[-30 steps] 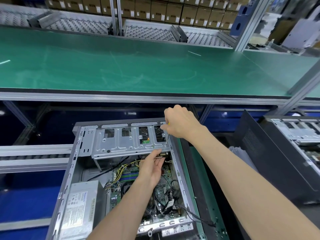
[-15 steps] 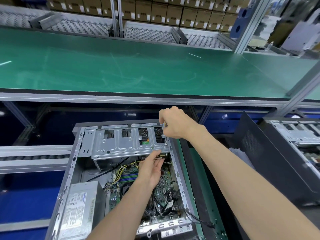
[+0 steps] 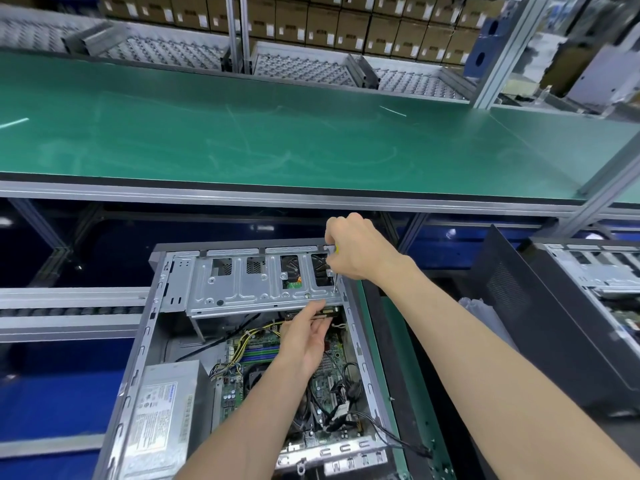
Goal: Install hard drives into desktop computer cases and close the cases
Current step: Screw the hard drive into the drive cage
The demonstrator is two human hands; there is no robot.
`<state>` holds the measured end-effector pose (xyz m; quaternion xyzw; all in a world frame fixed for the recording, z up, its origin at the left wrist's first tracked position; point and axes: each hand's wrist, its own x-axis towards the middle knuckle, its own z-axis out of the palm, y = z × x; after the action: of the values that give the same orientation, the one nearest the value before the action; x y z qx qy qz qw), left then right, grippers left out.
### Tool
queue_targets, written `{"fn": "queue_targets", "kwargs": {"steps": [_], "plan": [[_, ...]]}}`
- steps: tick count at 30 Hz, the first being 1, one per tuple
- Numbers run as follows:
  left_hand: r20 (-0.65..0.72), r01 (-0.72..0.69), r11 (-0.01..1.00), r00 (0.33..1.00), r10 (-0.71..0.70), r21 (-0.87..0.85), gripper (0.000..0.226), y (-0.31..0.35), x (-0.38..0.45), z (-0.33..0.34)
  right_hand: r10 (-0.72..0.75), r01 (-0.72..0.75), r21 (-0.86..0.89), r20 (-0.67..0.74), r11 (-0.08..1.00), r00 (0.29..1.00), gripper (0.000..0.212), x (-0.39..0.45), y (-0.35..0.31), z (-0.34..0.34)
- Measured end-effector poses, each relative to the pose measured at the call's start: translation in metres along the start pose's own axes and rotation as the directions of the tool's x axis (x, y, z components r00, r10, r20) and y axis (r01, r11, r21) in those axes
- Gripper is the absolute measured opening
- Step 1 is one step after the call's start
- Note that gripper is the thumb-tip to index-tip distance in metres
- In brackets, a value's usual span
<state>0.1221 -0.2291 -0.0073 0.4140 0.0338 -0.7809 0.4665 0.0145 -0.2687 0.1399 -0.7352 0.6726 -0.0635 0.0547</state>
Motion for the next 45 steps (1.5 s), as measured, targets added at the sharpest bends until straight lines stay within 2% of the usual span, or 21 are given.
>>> {"fn": "queue_targets", "kwargs": {"steps": [6,11,16,20,24,27,29,31,33,37,41,45], "plan": [[-0.003,0.008,1.0,1.0,-0.008,0.02,0.069,0.002,-0.006,0.001,0.084,-0.085,-0.001,-0.101,0.996,0.991,0.02,-0.006,0.0,0.006],[0.035,0.002,0.998,0.999,-0.004,0.062,0.065,0.004,-0.013,-0.003,0.011,-0.011,0.022,-0.008,1.0,1.0,0.024,-0.007,-0.004,0.0],[0.054,0.019,0.993,0.998,-0.025,0.116,0.034,0.009,-0.018,-0.013,0.07,-0.069,0.021,-0.038,0.997,0.997,0.021,-0.012,-0.004,0.001],[0.057,0.029,0.995,0.998,-0.035,0.095,0.042,0.014,-0.024,-0.021,0.136,-0.133,0.032,-0.111,0.991,0.985,0.02,-0.019,0.001,0.002],[0.044,0.029,0.993,0.998,-0.034,0.114,0.024,0.016,-0.028,-0.024,0.088,-0.083,0.077,-0.062,0.994,0.994,0.022,-0.027,0.002,-0.003],[0.035,0.014,0.992,0.999,-0.018,0.124,0.026,0.014,-0.027,-0.024,0.051,-0.049,0.106,-0.021,0.993,0.998,0.022,-0.028,0.001,-0.003],[0.04,0.005,0.988,0.999,-0.011,0.156,0.019,0.014,-0.028,-0.025,0.089,-0.084,0.067,-0.071,0.994,0.994,0.015,-0.028,0.001,0.0],[0.048,-0.005,0.982,0.999,-0.004,0.189,0.017,0.015,-0.03,-0.026,0.126,-0.121,0.047,-0.12,0.992,0.985,0.02,-0.028,-0.001,0.002],[0.051,-0.017,0.977,0.999,0.006,0.214,0.017,0.016,-0.031,-0.027,0.104,-0.106,-0.003,-0.13,0.994,0.986,0.025,-0.028,-0.004,0.001],[0.06,-0.036,0.963,0.998,0.021,0.268,0.016,0.019,-0.032,-0.028,0.036,-0.036,0.001,-0.053,0.999,0.998,0.028,-0.025,-0.011,-0.003],[0.063,-0.041,0.961,0.998,0.025,0.275,0.017,0.022,-0.033,-0.03,0.091,-0.093,-0.024,-0.082,0.995,0.992,0.015,-0.021,-0.009,-0.004],[0.061,-0.038,0.963,0.998,0.023,0.265,0.019,0.021,-0.032,-0.03,0.091,-0.091,0.018,-0.025,0.996,0.995,0.02,-0.019,-0.004,-0.009]]}}
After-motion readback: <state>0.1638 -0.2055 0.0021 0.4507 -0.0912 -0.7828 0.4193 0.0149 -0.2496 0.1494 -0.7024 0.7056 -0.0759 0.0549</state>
